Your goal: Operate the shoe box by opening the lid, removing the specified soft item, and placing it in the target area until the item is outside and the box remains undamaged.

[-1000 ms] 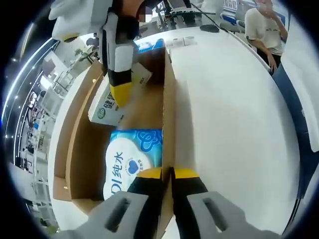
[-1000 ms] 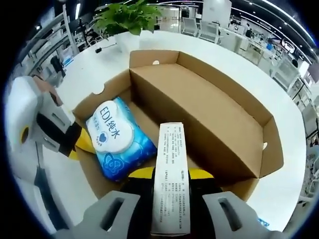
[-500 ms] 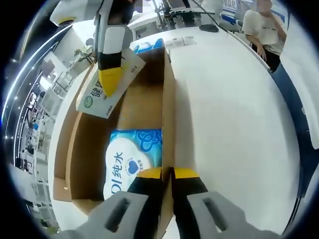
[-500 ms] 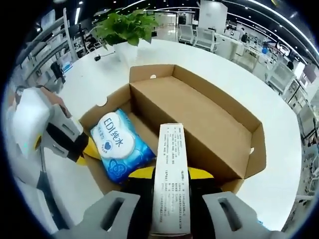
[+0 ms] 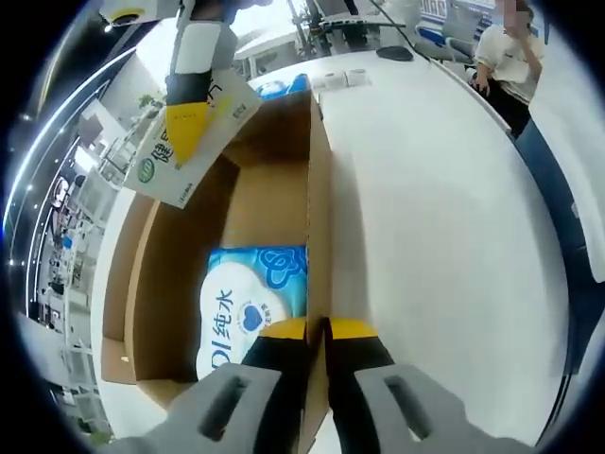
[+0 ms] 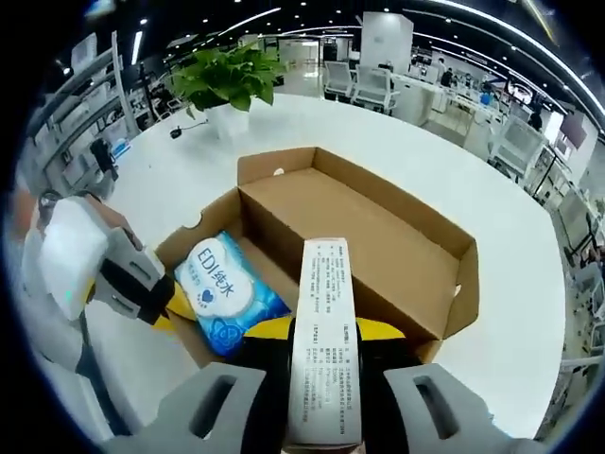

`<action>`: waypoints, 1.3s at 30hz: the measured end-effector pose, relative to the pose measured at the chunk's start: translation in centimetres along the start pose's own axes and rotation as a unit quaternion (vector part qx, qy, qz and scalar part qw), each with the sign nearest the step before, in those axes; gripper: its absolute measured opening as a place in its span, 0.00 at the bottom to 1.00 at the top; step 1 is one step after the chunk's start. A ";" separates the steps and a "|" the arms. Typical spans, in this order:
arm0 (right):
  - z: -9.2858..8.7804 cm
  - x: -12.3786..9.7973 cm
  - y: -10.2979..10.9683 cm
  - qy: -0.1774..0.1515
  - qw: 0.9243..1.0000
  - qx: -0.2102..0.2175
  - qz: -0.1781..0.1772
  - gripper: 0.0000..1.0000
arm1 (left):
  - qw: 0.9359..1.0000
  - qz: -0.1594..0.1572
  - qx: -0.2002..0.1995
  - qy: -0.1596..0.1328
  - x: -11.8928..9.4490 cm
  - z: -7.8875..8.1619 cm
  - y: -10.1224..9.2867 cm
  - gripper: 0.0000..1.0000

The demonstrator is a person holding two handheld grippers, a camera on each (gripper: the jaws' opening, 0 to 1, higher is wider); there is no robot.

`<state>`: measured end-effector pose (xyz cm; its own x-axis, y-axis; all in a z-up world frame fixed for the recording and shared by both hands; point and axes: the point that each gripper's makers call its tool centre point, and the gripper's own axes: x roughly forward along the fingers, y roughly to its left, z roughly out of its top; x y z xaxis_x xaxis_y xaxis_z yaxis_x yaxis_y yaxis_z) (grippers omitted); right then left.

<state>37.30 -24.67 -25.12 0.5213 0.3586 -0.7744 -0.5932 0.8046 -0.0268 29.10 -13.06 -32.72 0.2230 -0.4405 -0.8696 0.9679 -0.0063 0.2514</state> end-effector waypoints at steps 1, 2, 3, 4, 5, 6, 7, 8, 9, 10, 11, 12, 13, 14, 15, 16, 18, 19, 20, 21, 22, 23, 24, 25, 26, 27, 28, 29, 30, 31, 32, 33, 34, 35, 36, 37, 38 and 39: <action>0.1 -0.1 0.1 -0.003 1.000 0.002 0.000 0.21 | 1.000 0.000 0.000 0.000 0.0 0.0 0.0 0.05; 0.1 -0.2 0.1 -0.006 1.000 0.005 -0.001 0.21 | 1.000 0.000 0.000 0.000 0.0 0.0 0.0 0.05; 0.1 -0.2 0.1 -0.007 1.000 0.006 -0.002 0.21 | 1.000 0.000 0.000 0.000 0.0 0.0 0.0 0.05; 0.1 -0.2 0.1 -0.008 1.000 0.006 -0.002 0.21 | 1.000 0.000 0.000 0.000 0.0 0.0 0.0 0.05; 0.1 -0.3 0.1 -0.009 1.000 0.008 -0.003 0.21 | 1.000 0.000 0.000 0.000 0.0 0.0 0.0 0.05; 0.1 -0.4 0.0 -0.011 1.000 0.012 -0.005 0.21 | 1.000 0.000 0.000 0.000 0.0 0.0 0.0 0.05; 0.1 -0.5 0.0 -0.013 1.000 0.015 -0.005 0.21 | 1.000 0.000 0.000 0.000 0.0 0.0 0.0 0.05; 0.1 -0.7 0.0 -0.015 1.000 0.017 -0.005 0.21 | 1.000 0.001 0.000 0.001 0.0 0.0 0.0 0.05; 0.1 -0.7 0.0 -0.016 1.000 0.018 -0.006 0.21 | 1.000 0.001 0.000 0.001 0.0 0.0 0.0 0.05; 0.1 -1.0 -0.1 -0.019 1.000 0.021 -0.008 0.21 | 1.000 0.001 0.000 0.001 0.0 0.0 0.0 0.05; 0.1 -1.1 0.0 -0.021 0.999 0.023 -0.009 0.21 | 1.000 0.001 -0.001 0.001 0.0 0.0 0.0 0.05; 0.2 -1.3 0.0 -0.023 0.999 0.022 -0.011 0.21 | 1.000 0.001 0.000 0.000 0.0 0.0 0.0 0.05; 0.3 -1.5 0.0 -0.026 0.999 0.022 -0.015 0.21 | 1.000 0.001 0.001 0.000 0.0 0.0 -0.1 0.05; 0.4 -1.9 0.1 -0.030 0.999 0.022 -0.019 0.21 | 1.000 0.001 0.001 -0.001 0.0 0.0 0.0 0.05; 0.5 -2.0 0.3 -0.034 0.999 0.022 -0.020 0.21 | 1.000 0.000 0.001 -0.001 0.0 0.0 0.0 0.05; 0.5 -2.1 0.5 -0.037 0.999 0.024 -0.019 0.21 | 1.000 -0.001 0.003 0.000 0.0 0.0 0.0 0.05; 0.4 -2.1 0.6 -0.038 0.999 0.024 -0.020 0.21 | 1.000 -0.002 0.002 0.000 0.0 0.0 0.0 0.05; 0.3 -2.1 0.6 -0.038 0.999 0.026 -0.021 0.21 | 1.000 -0.002 0.003 0.000 0.0 0.0 0.0 0.05; 0.3 -2.2 0.6 -0.041 0.998 0.035 -0.021 0.21 | 1.000 -0.002 0.003 0.000 0.0 0.0 0.0 0.05; 0.3 -2.2 0.6 -0.043 0.998 0.040 -0.021 0.21 | 1.000 -0.002 0.003 0.000 0.0 0.0 0.0 0.05; 0.3 -2.4 0.6 -0.045 0.998 0.042 -0.022 0.21 | 1.000 -0.002 0.003 0.001 0.0 0.0 -0.1 0.05; 0.4 -2.6 0.6 -0.049 0.997 0.046 -0.023 0.21 | 1.000 -0.001 0.003 0.001 0.0 0.0 -0.1 0.05; 0.6 -2.8 0.5 -0.055 0.997 0.052 -0.025 0.21 | 1.000 -0.002 0.002 0.001 0.0 0.0 -0.1 0.05; 0.7 -3.0 0.5 -0.057 0.997 0.055 -0.025 0.21 | 1.000 -0.002 0.002 0.001 0.0 0.0 -0.1 0.05; 0.7 -3.1 0.4 -0.058 0.996 0.055 -0.025 0.21 | 1.000 -0.002 0.002 0.001 0.0 0.0 -0.1 0.05; 0.9 -3.5 0.3 -0.060 0.996 0.053 -0.028 0.21 | 1.000 -0.002 0.003 0.002 0.0 0.0 -0.1 0.05; 0.9 -3.7 0.1 -0.062 0.996 0.053 -0.031 0.21 | 1.000 -0.002 0.003 0.002 0.0 0.0 -0.1 0.05; 1.1 -4.1 -0.2 -0.068 0.996 0.056 -0.034 0.21 | 1.000 -0.003 0.002 0.002 0.0 0.0 -0.1 0.05; 1.2 -4.4 -0.5 -0.071 0.995 0.058 -0.038 0.21 | 1.000 -0.003 0.002 0.002 0.0 0.0 -0.1 0.05; 1.3 -4.8 -0.8 -0.075 0.994 0.061 -0.042 0.21 | 1.000 -0.003 0.002 0.002 0.0 0.0 -0.1 0.05; 1.3 -5.1 -1.1 -0.078 0.994 0.064 -0.045 0.21 | 1.000 -0.003 0.002 0.002 0.0 0.0 0.0 0.05; 1.3 -5.3 -1.3 -0.081 0.993 0.065 -0.048 0.21 | 1.000 -0.003 0.001 0.002 0.0 0.0 0.0 0.05; 1.3 -5.7 -1.6 -0.084 0.993 0.067 -0.052 0.21 | 1.000 -0.003 0.001 0.002 0.0 0.0 0.0 0.05; 1.3 -6.0 -1.8 -0.085 0.993 0.069 -0.053 0.21 | 1.000 -0.003 0.001 0.002 0.1 0.0 0.0 0.05; 1.3 -6.3 -1.9 -0.087 0.992 0.072 -0.053 0.21 | 1.000 -0.003 0.001 0.002 0.0 0.0 0.0 0.05; 1.3 -6.7 -2.1 -0.092 0.991 0.076 -0.054 0.21 | 1.000 -0.003 0.001 0.002 0.0 0.0 -0.1 0.05; 1.2 -7.2 -2.3 -0.095 0.991 0.075 -0.059 0.21 | 1.000 -0.004 0.001 0.002 0.0 0.0 -0.1 0.05; 1.2 -7.4 -2.4 -0.095 0.991 0.076 -0.060 0.21 | 1.000 -0.004 0.001 0.002 0.0 0.1 -0.1 0.05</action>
<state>35.61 -28.65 -18.60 0.6978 0.3269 -0.6373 -0.4283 0.9036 -0.0056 29.01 -13.11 -32.70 0.2159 -0.4364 -0.8735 0.9694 -0.0114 0.2453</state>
